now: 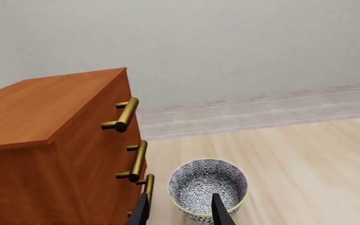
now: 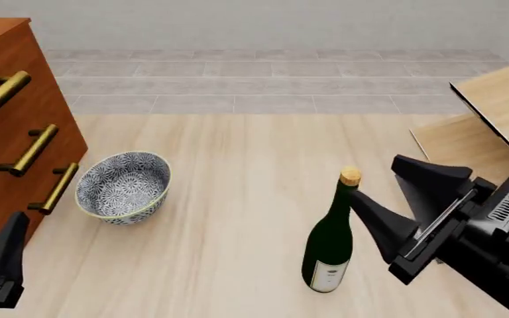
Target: Put the wine bottle on the wine rack.
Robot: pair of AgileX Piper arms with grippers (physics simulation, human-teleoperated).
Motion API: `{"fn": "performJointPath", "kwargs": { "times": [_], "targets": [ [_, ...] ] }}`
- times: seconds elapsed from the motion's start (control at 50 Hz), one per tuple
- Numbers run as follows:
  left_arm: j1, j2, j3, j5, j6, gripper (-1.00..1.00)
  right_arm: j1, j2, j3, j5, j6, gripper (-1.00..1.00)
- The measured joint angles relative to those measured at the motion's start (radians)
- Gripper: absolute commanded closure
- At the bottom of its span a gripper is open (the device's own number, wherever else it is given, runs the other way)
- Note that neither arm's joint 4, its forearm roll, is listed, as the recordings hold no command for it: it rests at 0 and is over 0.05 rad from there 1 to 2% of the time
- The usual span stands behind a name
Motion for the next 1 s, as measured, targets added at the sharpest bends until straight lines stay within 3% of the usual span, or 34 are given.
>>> {"fn": "performJointPath", "kwargs": {
  "times": [0.42,1.0],
  "targets": [
    [0.015,0.0,0.002,-0.001,-0.002,-1.0,0.015,0.142,0.013,-0.128,0.001,-1.0],
    [0.022,0.0,0.007,-0.005,-0.004,-1.0,0.017,0.231,0.003,-0.193,-0.002,-1.0]
  ]
}}
